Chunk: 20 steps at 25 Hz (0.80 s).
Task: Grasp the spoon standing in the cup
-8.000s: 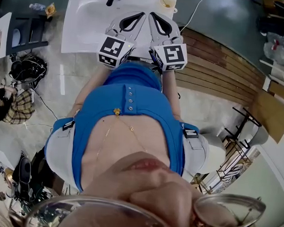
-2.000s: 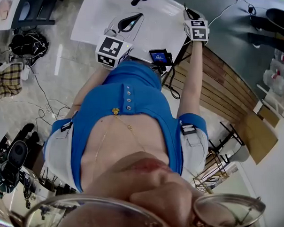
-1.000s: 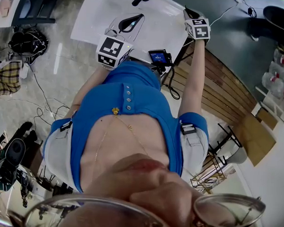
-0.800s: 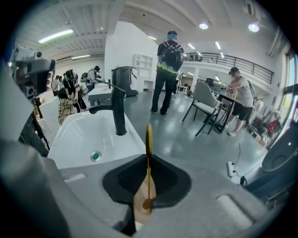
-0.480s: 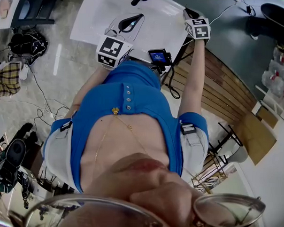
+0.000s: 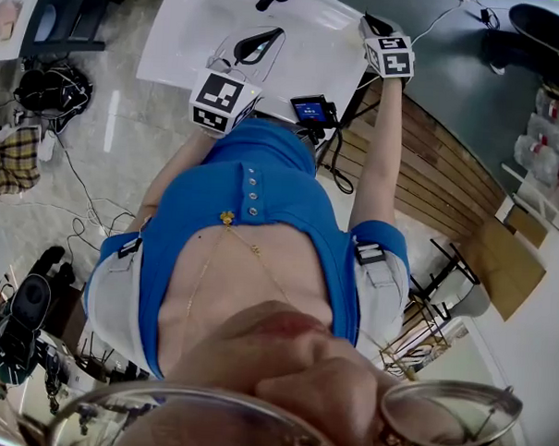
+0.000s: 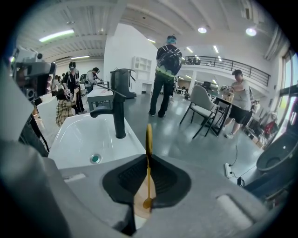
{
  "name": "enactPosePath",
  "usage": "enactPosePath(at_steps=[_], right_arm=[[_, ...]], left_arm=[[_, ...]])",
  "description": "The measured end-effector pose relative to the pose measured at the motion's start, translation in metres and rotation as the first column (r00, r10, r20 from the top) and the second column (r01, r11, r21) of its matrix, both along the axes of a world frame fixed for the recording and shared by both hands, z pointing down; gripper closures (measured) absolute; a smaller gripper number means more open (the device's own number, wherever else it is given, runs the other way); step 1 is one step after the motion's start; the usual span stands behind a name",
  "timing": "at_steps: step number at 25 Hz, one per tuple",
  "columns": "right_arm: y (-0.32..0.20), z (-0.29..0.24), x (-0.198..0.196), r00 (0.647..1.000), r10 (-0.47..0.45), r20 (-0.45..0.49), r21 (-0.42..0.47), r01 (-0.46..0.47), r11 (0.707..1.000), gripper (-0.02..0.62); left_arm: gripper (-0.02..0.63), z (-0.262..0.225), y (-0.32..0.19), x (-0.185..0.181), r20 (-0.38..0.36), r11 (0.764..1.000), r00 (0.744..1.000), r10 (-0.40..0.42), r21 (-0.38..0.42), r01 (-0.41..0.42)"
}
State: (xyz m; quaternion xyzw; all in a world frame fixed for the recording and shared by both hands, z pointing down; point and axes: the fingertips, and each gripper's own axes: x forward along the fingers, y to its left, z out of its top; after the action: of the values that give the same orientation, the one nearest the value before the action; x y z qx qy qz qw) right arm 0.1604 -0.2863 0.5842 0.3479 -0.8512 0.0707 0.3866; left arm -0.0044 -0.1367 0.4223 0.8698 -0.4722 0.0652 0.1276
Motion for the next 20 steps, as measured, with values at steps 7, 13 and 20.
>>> enactPosePath(at_steps=[7,13,20], right_arm=[[0.001,-0.012,0.001,1.000,0.009,0.017,0.023,-0.010,1.000,0.574],[0.002,-0.024,0.002,0.999,0.023,0.030,0.052,-0.024,0.998,0.574],[0.002,-0.036,0.001,0.998,0.032,0.052,0.081,-0.037,0.996,0.574]], left_arm=[[0.606,-0.003,0.002,0.005,-0.003,1.000,1.000,0.018,0.003,-0.018],[0.606,-0.004,0.005,0.006,-0.007,1.000,1.000,0.029,0.006,-0.029],[0.606,-0.005,0.005,0.006,-0.015,0.999,0.999,0.044,0.004,-0.044]])
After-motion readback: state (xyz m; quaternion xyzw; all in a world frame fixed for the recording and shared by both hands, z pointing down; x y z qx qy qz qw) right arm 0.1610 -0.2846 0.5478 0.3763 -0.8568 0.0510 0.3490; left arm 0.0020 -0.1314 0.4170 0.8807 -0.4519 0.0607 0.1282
